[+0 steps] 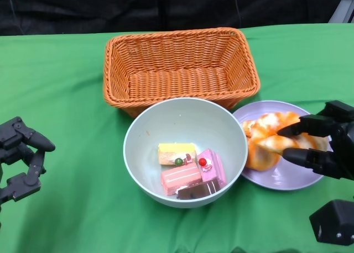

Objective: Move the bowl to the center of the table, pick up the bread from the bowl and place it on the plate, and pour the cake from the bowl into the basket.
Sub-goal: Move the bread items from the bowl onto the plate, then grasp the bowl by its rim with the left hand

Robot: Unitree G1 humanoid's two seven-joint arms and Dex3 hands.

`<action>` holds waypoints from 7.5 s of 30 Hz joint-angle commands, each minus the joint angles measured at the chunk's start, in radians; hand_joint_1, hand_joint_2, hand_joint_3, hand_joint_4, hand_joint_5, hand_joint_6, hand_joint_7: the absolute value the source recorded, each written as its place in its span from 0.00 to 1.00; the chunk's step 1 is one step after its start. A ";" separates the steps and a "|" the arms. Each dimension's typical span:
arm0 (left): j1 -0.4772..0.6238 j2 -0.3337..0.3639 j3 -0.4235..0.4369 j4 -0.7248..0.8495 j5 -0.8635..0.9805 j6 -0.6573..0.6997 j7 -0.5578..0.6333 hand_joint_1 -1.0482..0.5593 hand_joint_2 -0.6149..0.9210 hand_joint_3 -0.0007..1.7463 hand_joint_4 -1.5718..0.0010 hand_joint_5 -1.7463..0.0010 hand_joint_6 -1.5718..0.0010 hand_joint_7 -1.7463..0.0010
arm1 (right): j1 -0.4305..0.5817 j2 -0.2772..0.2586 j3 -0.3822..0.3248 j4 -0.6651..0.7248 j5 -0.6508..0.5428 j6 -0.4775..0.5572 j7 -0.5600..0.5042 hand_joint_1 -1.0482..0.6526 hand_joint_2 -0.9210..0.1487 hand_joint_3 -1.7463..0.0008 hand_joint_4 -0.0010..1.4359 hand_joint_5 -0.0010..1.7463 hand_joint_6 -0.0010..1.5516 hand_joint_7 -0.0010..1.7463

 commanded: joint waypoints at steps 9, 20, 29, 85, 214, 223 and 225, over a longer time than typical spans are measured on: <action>-0.008 0.022 0.009 0.019 -0.017 -0.001 -0.010 0.63 0.80 0.59 0.50 0.04 0.55 0.19 | -0.134 0.032 0.017 0.226 0.052 0.050 -0.042 0.56 0.02 0.99 0.61 0.65 0.68 0.24; -0.005 0.021 0.008 0.017 -0.015 0.002 -0.009 0.63 0.80 0.57 0.50 0.04 0.55 0.20 | -0.235 0.122 0.046 0.351 0.147 0.148 0.090 0.55 0.00 0.97 0.58 0.63 0.67 0.19; -0.001 0.017 0.007 0.014 -0.008 -0.008 -0.001 0.63 0.80 0.58 0.50 0.04 0.54 0.20 | -0.255 0.137 0.128 0.254 0.144 0.455 0.407 0.50 0.00 0.92 0.49 0.71 0.66 0.07; -0.009 0.036 0.008 0.029 -0.025 -0.001 -0.015 0.63 0.81 0.56 0.51 0.03 0.55 0.19 | -0.141 -0.103 0.232 -0.646 -0.006 1.196 1.201 0.20 0.00 0.95 0.31 0.03 0.26 0.00; -0.688 0.301 -0.857 0.388 1.333 -0.514 0.963 0.41 0.97 0.00 0.32 0.97 0.36 0.99 | 0.408 0.376 -0.180 -0.824 0.994 0.562 0.795 0.53 0.29 0.51 0.46 0.90 0.44 0.70; -0.725 0.274 -0.988 0.432 1.333 -0.451 1.014 0.41 0.96 0.00 0.32 0.99 0.34 0.99 | 0.420 0.383 -0.178 -0.841 0.996 0.568 0.791 0.54 0.29 0.50 0.46 0.90 0.44 0.70; -0.733 0.271 -1.006 0.442 1.329 -0.445 1.015 0.41 0.96 0.00 0.33 0.99 0.34 0.99 | 0.421 0.385 -0.179 -0.842 0.997 0.570 0.792 0.55 0.29 0.50 0.46 0.89 0.44 0.70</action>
